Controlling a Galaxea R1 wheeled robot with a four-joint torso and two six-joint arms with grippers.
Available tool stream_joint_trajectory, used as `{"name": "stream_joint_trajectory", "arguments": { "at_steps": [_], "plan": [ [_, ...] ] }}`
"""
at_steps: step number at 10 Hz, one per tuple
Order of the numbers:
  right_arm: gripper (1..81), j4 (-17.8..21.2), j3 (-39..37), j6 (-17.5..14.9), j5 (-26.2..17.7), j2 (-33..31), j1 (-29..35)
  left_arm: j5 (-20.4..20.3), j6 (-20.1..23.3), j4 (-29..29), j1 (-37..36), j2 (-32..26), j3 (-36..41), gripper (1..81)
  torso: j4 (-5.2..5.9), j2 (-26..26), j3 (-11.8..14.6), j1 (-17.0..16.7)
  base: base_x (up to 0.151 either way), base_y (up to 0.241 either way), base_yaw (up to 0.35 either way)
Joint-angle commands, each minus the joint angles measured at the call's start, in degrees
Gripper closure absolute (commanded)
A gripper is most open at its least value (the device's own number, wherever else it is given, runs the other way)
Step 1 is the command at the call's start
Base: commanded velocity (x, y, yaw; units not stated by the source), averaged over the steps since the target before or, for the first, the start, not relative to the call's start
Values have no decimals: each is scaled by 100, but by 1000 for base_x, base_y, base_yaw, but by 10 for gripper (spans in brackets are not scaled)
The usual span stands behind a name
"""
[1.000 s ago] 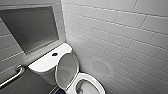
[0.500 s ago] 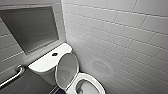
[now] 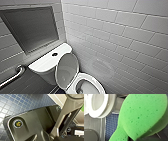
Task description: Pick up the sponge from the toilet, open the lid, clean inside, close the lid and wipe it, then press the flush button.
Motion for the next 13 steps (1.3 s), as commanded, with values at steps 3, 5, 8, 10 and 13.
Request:
{"name": "stream_joint_trajectory", "arguments": {
  "at_steps": [3, 5, 8, 10, 13],
  "plan": [
    [811, 47, 604, 104, -388, -718, 1430, 506, 144, -90, -107, 404, -296, 10, 0, 0, 0, 0, 0, 0, 0],
    [811, 64, 675, 218, -711, -727, 2002, 576, 135, -98, -72, 491, -375, 10, 0, 0, 0, 0, 0, 0, 0],
    [811, 100, 640, 245, -1099, -604, 2539, 594, 127, -169, -46, 632, -647, 10, 0, 0, -2, 0, 0, 0, 0],
    [811, 82, 605, 245, -1318, -516, 2863, 594, 135, -186, -2, 676, -700, 10, 0, 0, -2, 0, 0, 0, 0],
    [811, 152, 254, 323, -1609, -279, 3198, 594, 135, -187, 42, 755, -858, 10, 0, -680, -2, 435, 0, 0, 0]
  ]
}}
